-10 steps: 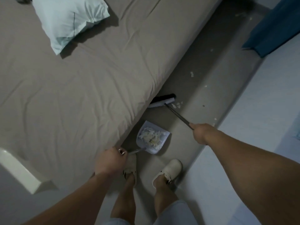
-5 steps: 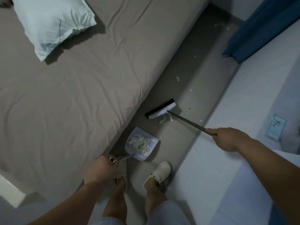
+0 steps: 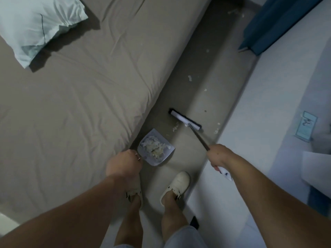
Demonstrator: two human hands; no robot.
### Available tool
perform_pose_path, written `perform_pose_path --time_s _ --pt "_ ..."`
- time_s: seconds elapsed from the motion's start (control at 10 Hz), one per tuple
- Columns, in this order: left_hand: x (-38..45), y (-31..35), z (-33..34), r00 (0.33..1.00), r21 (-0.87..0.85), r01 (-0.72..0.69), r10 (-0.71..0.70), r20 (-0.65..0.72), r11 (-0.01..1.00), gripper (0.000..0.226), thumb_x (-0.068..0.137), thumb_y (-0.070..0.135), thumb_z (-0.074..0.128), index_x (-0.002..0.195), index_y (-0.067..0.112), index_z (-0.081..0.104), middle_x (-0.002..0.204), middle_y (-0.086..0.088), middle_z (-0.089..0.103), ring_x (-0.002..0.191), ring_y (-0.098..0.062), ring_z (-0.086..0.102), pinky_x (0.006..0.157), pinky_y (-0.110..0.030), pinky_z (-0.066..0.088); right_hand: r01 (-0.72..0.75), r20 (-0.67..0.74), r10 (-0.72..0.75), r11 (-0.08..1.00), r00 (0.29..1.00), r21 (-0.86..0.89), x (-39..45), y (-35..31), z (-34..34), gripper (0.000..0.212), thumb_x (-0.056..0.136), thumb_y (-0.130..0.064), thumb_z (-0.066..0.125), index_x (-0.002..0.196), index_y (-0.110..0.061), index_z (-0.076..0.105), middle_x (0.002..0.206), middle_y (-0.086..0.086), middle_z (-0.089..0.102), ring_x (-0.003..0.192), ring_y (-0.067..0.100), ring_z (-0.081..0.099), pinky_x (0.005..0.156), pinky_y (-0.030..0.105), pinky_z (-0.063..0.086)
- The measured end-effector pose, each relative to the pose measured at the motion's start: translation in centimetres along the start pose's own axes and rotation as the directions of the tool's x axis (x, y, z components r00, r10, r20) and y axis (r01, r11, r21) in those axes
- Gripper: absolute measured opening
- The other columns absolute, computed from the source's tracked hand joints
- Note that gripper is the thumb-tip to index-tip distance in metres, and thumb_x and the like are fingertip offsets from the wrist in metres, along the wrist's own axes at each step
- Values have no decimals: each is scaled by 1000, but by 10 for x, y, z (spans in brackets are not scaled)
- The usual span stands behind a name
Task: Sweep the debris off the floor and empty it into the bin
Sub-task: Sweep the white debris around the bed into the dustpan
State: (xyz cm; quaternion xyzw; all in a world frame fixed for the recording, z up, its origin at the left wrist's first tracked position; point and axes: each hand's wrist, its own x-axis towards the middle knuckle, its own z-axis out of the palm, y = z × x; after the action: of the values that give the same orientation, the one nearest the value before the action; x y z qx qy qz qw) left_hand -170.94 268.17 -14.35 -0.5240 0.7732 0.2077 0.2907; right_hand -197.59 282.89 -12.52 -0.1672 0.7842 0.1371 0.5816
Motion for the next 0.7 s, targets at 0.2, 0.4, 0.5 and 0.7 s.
perform_pose_path --time_s 0.2,0.4,0.5,0.7 --pt "28 -17 21 982 28 -94 88 165 995 35 100 35 36 112 15 62 118 -11 67 108 -32 65 85 -35 52 2 -147 40 962 988 274 -6 29 7 49 92 2 38 136 -15 51 73 17 63 50 25 55 46 25 43" --pt "35 -12 20 985 21 -99 95 143 995 33 97 32 39 112 14 62 116 -11 67 107 -32 65 85 -37 51 24 -20 -28 981 999 -191 -21 -20 41 25 85 -3 67 110 -1 66 125 11 63 98 21 64 73 24 46" --pt "36 -12 23 985 10 -97 95 141 995 34 94 40 42 108 21 67 111 -5 69 103 -30 66 83 -36 53 31 47 -25 991 999 -127 -16 -18 69 48 84 1 63 131 0 56 122 16 61 100 29 65 69 25 45" --pt "30 -7 21 985 2 -130 129 116 991 34 97 36 45 110 18 71 115 -5 71 108 -29 66 88 -36 53 62 -234 15 946 972 318 -48 -3 91 46 97 -20 36 142 -22 43 72 -1 55 56 18 59 48 26 50"
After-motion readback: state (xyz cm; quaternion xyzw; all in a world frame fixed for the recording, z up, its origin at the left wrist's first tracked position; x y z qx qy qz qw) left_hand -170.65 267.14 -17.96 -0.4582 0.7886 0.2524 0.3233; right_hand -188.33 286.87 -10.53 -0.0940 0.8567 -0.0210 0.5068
